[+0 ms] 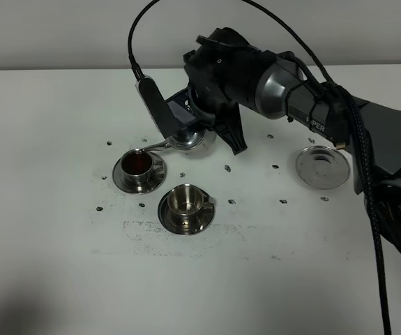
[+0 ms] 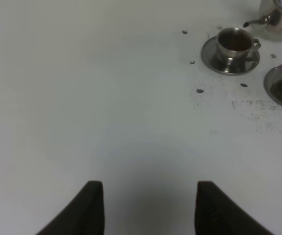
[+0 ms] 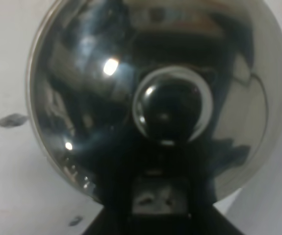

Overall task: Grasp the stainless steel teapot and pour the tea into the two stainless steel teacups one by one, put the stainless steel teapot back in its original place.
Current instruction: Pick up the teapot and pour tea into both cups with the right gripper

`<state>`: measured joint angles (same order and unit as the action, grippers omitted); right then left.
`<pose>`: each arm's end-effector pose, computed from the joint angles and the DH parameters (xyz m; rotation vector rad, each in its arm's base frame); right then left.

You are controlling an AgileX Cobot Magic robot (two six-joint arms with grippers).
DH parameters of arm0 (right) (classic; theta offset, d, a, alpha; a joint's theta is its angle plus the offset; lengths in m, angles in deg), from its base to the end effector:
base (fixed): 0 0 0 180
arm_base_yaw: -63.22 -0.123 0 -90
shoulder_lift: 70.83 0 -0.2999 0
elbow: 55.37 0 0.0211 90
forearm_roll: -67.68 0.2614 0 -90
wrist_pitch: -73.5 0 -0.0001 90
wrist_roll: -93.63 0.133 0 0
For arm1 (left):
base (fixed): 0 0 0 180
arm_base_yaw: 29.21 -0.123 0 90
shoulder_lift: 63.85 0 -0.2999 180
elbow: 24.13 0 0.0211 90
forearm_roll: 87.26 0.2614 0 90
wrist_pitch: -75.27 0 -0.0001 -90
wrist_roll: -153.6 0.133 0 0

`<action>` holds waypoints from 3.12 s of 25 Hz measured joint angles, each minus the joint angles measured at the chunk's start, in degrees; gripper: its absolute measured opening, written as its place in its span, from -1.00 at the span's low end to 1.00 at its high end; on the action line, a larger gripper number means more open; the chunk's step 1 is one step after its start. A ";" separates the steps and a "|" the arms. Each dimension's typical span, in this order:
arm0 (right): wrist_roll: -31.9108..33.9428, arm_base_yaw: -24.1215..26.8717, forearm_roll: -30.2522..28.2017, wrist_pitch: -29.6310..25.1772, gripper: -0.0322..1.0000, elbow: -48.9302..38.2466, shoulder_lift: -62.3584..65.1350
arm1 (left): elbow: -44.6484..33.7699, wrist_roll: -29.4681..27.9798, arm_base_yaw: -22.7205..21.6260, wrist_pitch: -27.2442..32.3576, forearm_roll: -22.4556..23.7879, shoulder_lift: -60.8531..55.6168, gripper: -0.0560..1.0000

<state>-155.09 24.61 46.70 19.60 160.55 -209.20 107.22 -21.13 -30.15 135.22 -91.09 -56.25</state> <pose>0.4450 0.3061 0.1716 -2.3529 1.4638 -0.6103 0.0276 -0.0072 0.2668 0.0791 2.0248 -0.0113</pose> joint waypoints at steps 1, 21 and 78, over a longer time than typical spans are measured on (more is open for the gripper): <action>0.46 0.19 1.07 -0.32 -0.54 0.00 0.68 | 0.00 0.00 0.00 0.00 0.00 0.00 -0.10; 43.59 -12.80 24.03 -9.93 -0.54 0.12 7.91 | 0.00 0.00 0.00 0.00 0.00 0.00 -0.10; 28.03 -0.67 20.28 -0.65 -0.54 -32.54 25.73 | 0.00 0.00 0.00 0.00 0.00 0.00 -0.10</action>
<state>-127.06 23.95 66.99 18.95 128.02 -183.46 107.22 -21.13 -30.15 135.22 -91.09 -56.25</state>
